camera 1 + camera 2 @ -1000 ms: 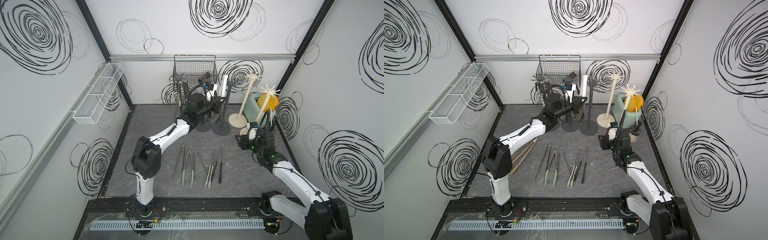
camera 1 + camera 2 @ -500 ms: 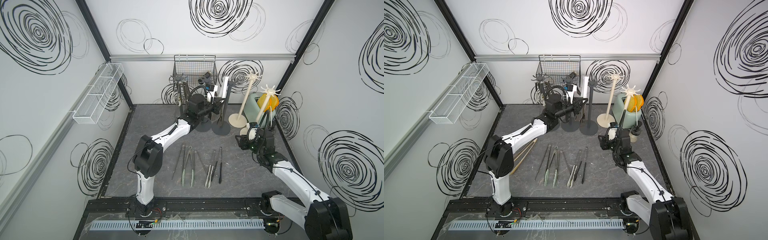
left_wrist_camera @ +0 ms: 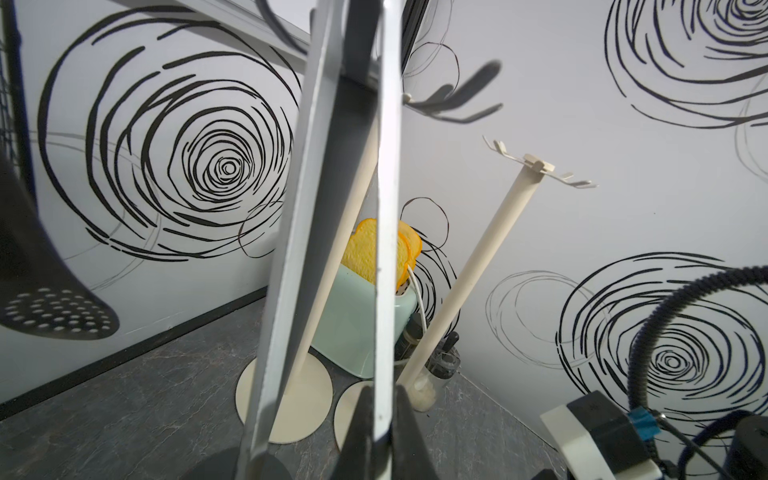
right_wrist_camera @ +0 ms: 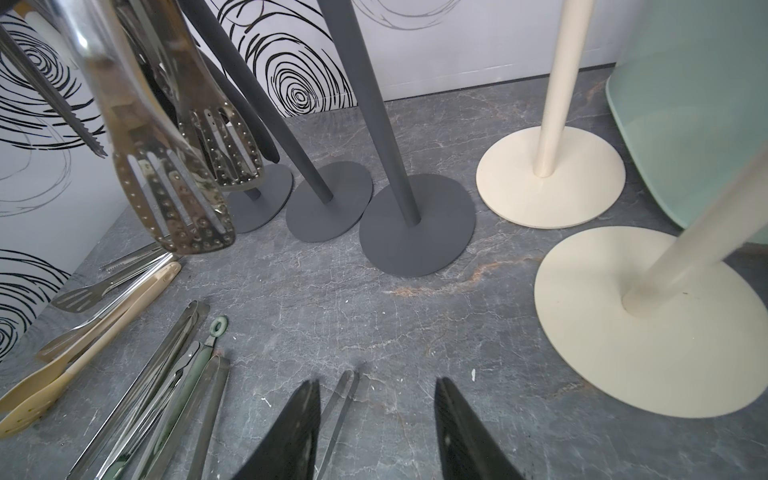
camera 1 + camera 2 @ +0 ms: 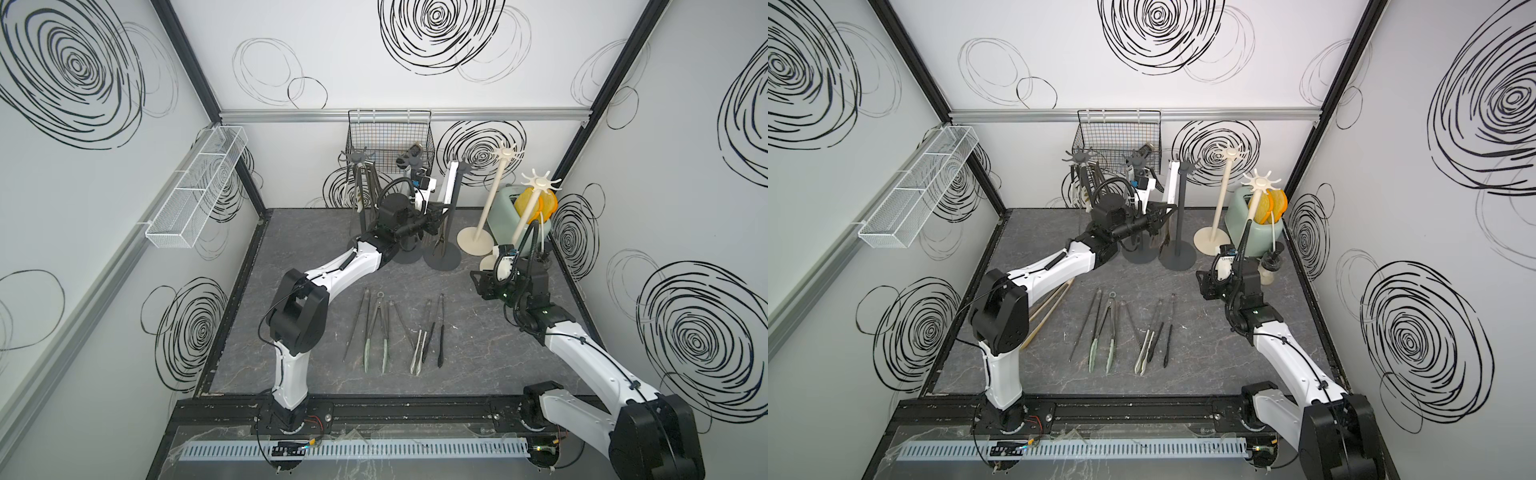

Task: Hang food tongs on kitchen utensil racks
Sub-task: Hang the food tongs on the rack.

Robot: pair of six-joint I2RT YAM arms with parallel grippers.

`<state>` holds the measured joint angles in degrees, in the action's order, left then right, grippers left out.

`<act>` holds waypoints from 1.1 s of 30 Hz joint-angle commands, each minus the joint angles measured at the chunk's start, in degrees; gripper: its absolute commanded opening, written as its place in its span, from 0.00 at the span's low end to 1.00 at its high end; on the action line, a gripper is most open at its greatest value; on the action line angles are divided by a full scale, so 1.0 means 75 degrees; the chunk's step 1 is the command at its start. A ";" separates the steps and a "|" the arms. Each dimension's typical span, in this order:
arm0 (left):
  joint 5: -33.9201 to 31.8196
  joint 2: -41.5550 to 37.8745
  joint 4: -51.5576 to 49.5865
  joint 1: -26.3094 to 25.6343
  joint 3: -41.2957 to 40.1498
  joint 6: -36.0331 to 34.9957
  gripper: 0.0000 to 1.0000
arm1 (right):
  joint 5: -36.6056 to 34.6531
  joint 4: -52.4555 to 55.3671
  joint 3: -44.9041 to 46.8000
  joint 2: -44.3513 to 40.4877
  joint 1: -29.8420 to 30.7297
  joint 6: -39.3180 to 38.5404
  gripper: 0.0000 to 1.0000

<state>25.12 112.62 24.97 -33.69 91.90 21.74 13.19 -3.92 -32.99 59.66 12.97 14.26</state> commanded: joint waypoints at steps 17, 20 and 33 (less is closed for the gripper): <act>-0.0033 0.0377 0.0233 -0.0018 -0.0168 -0.0515 0.02 | 0.0137 -0.0133 -0.0101 0.0085 -0.0042 -0.0095 0.48; -0.0063 0.0386 0.0230 -0.0019 -0.0229 -0.0566 0.11 | 0.0143 -0.0142 -0.0096 0.0096 -0.0049 -0.0096 0.48; -0.0019 0.0535 0.0098 -0.0021 -0.0070 -0.0612 0.16 | 0.0123 -0.0143 -0.0091 0.0107 -0.0066 -0.0087 0.48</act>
<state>24.58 115.98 24.40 -33.74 91.00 17.76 13.85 -3.92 -32.99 60.36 12.80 14.11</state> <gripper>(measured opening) 0.164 0.480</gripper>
